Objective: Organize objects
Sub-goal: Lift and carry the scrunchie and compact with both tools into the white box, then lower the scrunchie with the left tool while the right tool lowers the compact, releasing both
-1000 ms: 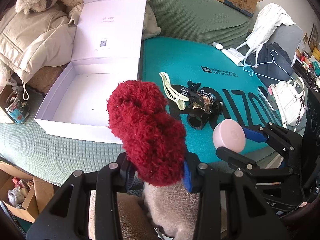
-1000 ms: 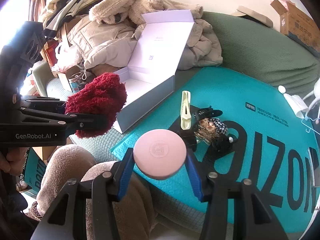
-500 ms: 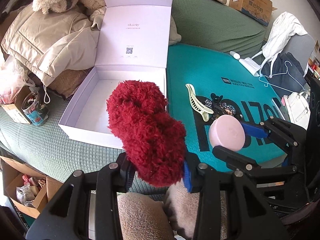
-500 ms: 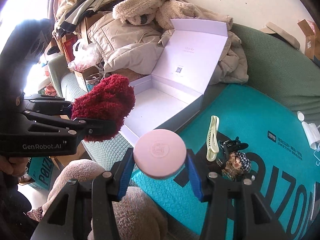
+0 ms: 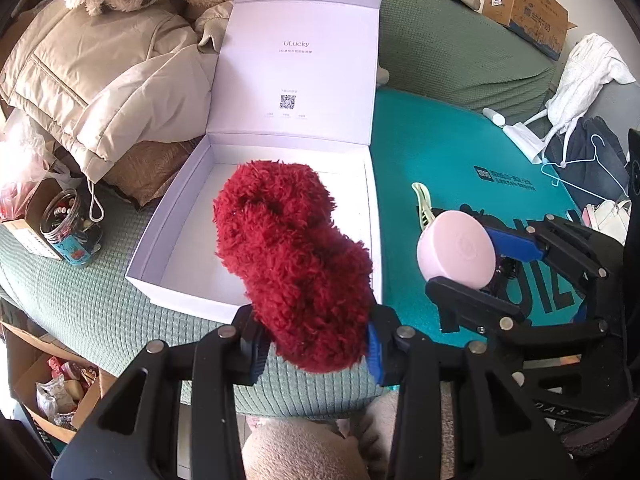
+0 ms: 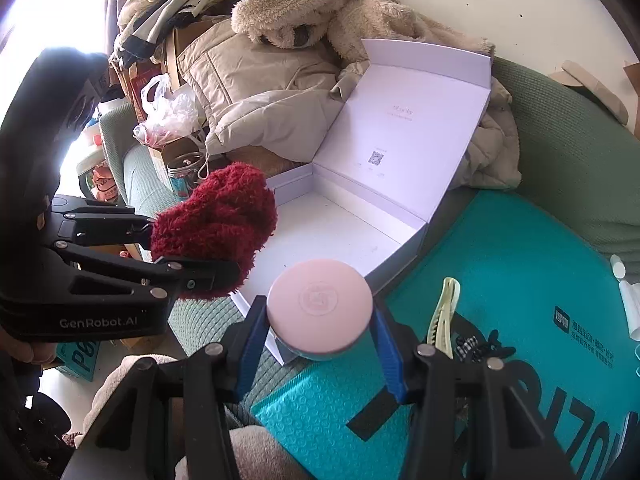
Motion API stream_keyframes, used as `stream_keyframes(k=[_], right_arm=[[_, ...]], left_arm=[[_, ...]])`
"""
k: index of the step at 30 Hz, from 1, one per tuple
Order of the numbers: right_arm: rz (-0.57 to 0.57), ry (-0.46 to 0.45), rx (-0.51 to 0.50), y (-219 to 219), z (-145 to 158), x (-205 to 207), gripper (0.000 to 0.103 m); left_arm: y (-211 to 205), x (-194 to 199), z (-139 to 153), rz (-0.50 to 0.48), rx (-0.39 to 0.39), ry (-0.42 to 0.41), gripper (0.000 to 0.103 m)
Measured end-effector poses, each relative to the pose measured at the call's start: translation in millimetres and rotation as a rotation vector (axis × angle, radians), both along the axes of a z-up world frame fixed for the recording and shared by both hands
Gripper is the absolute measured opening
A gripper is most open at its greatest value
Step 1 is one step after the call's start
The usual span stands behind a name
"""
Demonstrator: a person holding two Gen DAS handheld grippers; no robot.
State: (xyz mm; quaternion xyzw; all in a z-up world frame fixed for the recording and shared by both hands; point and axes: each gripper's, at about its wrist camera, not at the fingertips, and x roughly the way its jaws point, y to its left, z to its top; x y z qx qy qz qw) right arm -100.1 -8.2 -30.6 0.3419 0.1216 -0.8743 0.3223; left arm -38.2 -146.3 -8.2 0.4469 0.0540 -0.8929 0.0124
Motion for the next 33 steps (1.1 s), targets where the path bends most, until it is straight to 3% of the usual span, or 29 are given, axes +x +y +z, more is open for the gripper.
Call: stream_keyframes(k=[13, 24, 33], right_arm=[[0.000, 0.007, -0.003, -25.7, -15.2, -57.0, 0.051], [-0.006, 0.022, 0.028, -47.7, -26.6, -107.3, 0.051], [-0.014, 0.035, 0.063, -64.5, -31.4, -138.8, 0.051]], left_arm=[[-32.4, -67.9, -36.0, -0.038, -0.056, -0.045, 0.036], [-45.5, -128.0, -53.5, -0.112, -0.127, -0.044, 0.036], [-64.9, -168.3, -64.7, -0.110, -0.151, -0.041, 0.036]])
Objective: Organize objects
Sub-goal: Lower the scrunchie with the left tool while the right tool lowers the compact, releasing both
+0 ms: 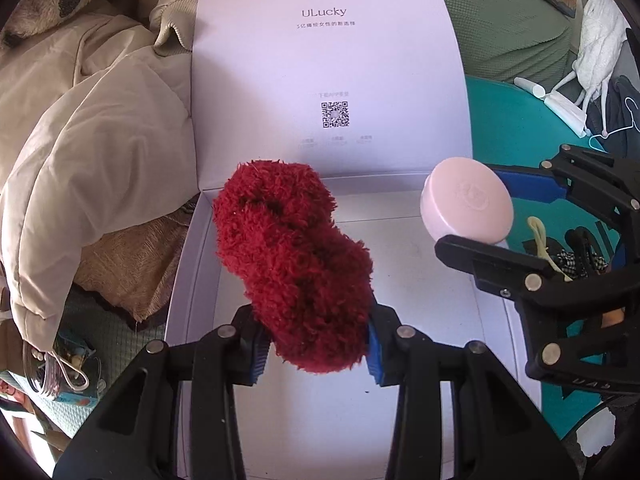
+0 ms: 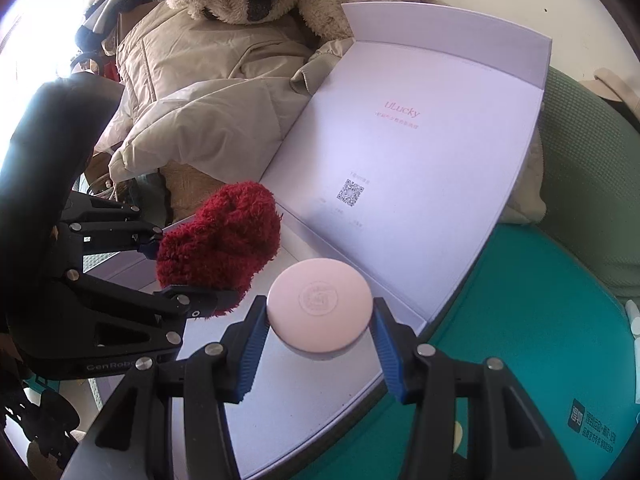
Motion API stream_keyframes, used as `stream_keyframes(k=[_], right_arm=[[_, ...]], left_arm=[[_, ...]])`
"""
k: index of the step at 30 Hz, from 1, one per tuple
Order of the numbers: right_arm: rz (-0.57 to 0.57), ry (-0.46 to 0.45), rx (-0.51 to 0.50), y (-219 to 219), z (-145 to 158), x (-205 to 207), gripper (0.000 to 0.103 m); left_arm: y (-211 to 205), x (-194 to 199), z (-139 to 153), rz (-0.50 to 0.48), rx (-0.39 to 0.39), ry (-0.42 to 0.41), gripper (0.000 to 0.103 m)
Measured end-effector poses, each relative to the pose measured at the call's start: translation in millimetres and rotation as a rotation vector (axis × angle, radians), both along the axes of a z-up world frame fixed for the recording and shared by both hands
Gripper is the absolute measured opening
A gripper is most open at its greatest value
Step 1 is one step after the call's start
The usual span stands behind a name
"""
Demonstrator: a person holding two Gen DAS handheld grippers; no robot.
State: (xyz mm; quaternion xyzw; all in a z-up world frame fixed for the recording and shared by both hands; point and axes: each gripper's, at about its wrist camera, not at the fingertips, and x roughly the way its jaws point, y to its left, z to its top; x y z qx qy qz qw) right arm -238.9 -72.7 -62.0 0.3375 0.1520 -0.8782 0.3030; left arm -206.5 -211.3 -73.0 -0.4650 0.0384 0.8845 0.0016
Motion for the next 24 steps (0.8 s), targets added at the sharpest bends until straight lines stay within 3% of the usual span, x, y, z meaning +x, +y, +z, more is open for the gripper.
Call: stream_keyframes(k=[14, 24], right_arm=[[0.048, -0.056, 0.069, -30.6, -21.3, -25.0, 0.051], [0.036, -0.115, 0.114, -37.6, -37.1, -34.9, 0.051]], left_arm=[[-18.2, -43.6, -37.8, -0.015, -0.038, -0.104, 0.037], [-13.2, -62.5, -42.6, -0.034, -0.048, -0.123, 0.038]])
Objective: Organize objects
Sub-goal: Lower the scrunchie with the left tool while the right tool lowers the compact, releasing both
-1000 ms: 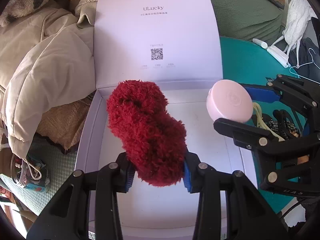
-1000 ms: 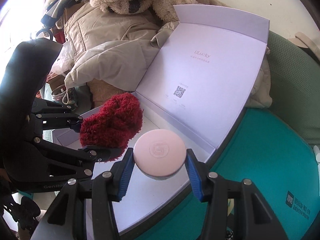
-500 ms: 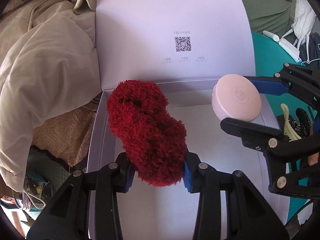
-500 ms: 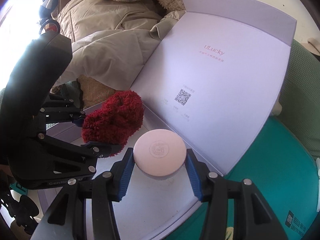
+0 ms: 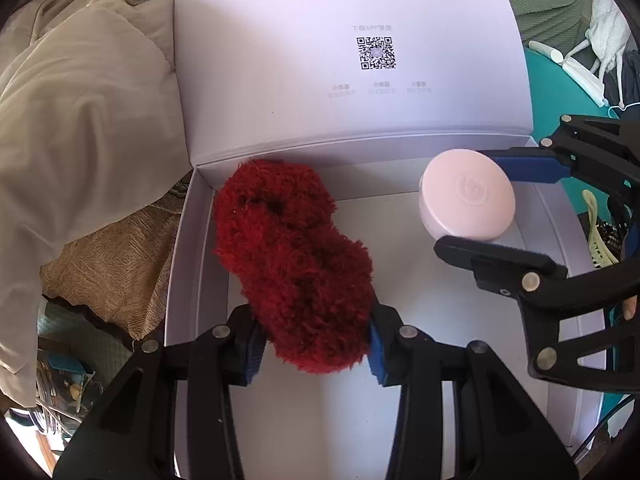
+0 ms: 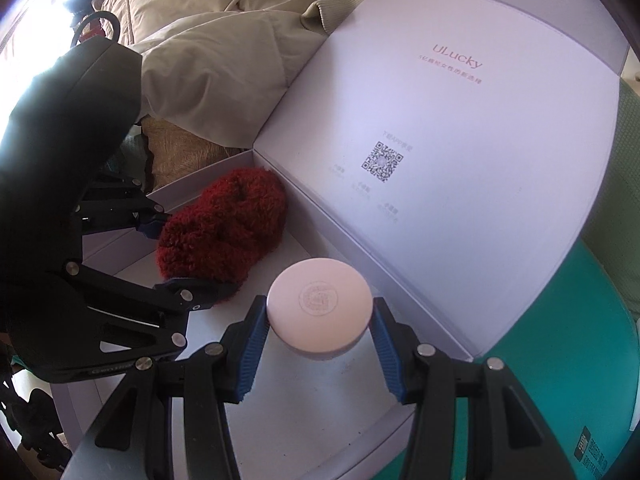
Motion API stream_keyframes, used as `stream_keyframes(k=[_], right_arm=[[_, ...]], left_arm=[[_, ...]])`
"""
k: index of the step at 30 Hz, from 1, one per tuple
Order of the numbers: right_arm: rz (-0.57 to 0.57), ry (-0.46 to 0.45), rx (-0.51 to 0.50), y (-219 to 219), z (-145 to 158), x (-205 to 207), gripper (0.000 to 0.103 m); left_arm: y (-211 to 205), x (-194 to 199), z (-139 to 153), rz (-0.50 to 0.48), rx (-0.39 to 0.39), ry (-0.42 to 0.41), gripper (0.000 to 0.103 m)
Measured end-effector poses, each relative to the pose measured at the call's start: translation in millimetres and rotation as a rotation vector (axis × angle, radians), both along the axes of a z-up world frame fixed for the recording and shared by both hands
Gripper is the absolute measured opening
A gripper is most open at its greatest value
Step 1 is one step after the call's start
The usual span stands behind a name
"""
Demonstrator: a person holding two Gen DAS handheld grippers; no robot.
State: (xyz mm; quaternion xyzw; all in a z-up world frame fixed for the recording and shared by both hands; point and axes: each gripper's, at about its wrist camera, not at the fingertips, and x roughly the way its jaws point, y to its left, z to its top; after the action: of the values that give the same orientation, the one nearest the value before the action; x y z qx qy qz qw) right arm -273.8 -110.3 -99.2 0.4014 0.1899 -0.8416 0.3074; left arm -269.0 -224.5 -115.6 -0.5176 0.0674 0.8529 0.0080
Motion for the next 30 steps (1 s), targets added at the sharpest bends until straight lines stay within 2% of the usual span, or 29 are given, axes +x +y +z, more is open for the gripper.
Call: stream_keyframes(k=[9, 17, 22, 30], right_arm=[[-0.023, -0.064, 0.030, 1.2, -15.9, -7.3, 0.051], [-0.027, -0.082, 0.048, -0.9, -19.7, -5.5, 0.052], [-0.032, -0.079, 0.055, -1.4, -19.7, -2.0, 0.055], [-0.042, -0.063, 0.063, -0.5, -12.1, 10.2, 0.056]], left_arm=[[3.3, -18.1, -4.5, 0.029, -0.001, -0.031, 0.045], [10.0, -34.2, -8.0, 0.052, -0.060, -0.072, 0.065], [13.0, -41.3, -5.0, 0.067, -0.077, -0.078, 0.072], [20.4, -43.7, 15.9, 0.090, -0.083, -0.040, 0.072]])
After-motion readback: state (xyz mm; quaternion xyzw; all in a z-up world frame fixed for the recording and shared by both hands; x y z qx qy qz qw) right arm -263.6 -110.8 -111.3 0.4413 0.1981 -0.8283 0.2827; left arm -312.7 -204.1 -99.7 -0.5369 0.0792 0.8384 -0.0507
